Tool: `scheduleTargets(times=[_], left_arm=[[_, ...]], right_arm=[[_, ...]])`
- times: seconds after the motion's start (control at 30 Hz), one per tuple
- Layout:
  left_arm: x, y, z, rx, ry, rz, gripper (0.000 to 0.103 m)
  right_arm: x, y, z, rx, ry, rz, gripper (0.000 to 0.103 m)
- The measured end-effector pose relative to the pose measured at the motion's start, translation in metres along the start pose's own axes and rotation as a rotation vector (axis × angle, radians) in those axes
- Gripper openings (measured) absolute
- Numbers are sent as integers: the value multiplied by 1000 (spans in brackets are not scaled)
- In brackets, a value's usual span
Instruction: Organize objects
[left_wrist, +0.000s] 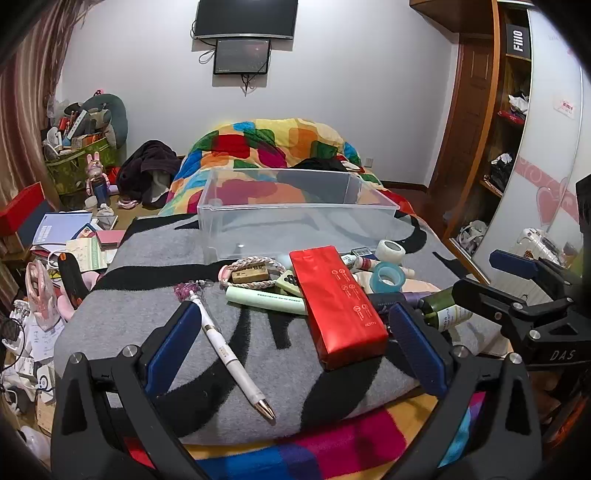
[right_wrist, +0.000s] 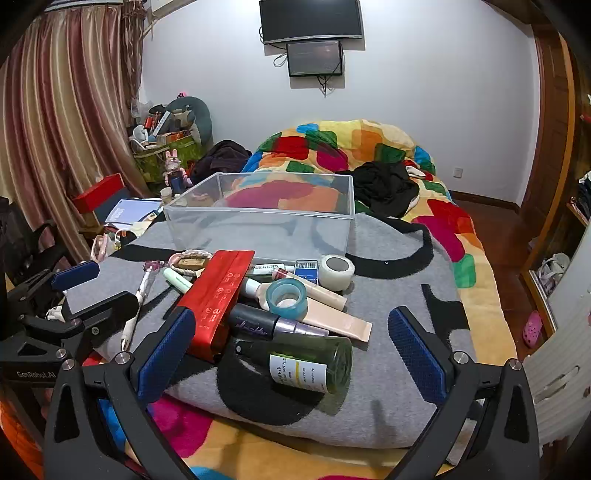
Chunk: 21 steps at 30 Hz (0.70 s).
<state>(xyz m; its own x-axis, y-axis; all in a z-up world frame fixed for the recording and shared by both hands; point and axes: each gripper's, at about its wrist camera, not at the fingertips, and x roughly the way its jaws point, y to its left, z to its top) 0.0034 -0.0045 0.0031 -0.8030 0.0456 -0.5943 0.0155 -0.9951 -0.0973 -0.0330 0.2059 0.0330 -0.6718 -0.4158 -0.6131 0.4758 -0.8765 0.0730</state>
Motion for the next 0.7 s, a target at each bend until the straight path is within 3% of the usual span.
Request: scheduleTargets(times=[0.7], left_arm=[[-1, 2, 0, -11, 4, -5, 103]], right_arm=[[-1, 4, 0, 5, 2, 14, 103]])
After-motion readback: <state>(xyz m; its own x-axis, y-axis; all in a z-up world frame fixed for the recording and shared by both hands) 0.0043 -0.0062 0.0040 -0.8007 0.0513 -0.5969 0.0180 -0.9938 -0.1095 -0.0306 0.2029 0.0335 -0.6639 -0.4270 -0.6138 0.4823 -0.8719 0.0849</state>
